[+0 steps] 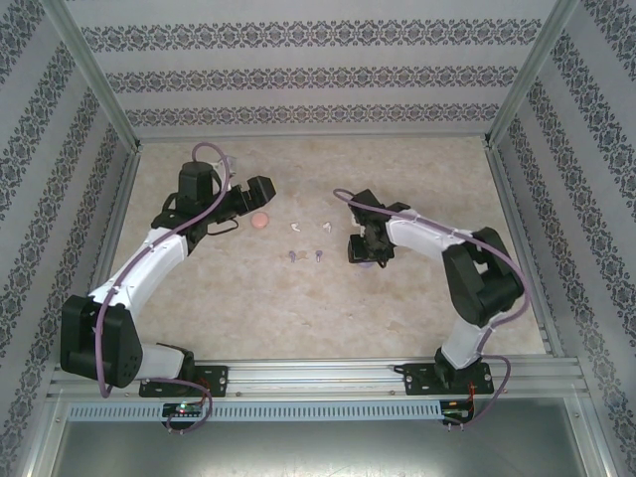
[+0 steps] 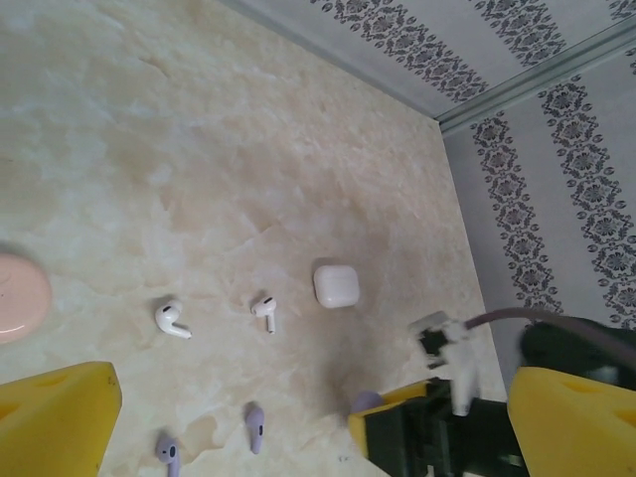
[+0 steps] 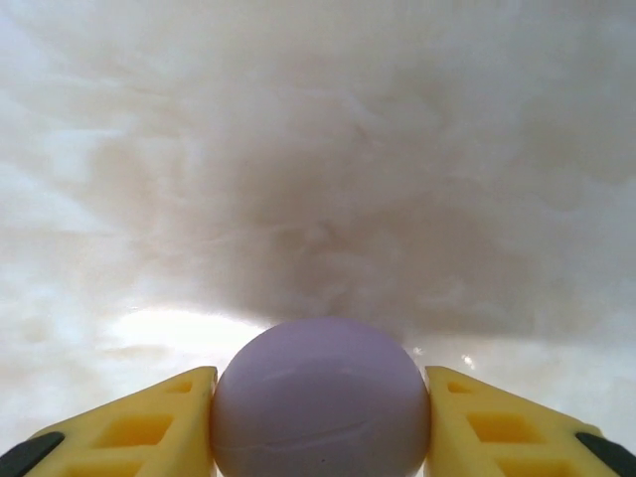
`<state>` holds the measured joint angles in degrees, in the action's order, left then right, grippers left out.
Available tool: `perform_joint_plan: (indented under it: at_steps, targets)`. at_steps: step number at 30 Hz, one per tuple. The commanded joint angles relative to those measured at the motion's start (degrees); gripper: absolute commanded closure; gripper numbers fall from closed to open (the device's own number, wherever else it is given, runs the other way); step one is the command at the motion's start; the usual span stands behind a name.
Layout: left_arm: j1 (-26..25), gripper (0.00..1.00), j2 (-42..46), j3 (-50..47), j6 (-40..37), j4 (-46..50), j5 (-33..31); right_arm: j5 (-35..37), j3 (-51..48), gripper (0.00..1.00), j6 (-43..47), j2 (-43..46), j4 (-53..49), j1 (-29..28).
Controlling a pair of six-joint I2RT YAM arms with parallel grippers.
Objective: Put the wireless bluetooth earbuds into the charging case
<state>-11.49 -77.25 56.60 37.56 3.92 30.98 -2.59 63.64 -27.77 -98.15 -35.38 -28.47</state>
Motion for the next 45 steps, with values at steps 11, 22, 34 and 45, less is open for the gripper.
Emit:
perform_joint_plan:
  at_steps: [11, 22, 34, 45]
  targets:
    - [-11.3, 0.05, -8.9, -6.5, -5.5, -32.9, 4.4, 0.2, -0.6, 0.65, -40.6, 15.7, 20.2, 2.8]
    - [-17.5, 0.17, -18.1, -7.0, -6.8, -47.2, 3.3, 2.8, -5.5, 0.66, -62.2, 15.9, 32.7, 0.8]
    - [-20.0, 0.33, -26.0, -5.0, -3.0, -56.9, 1.6, 1.5, -6.3, 0.66, -66.3, 14.5, 37.5, -0.6]
    - [-20.0, 0.38, -28.2, -3.0, -1.4, -60.8, 0.3, 1.5, -7.0, 0.67, -66.4, 14.2, 38.3, -1.2]
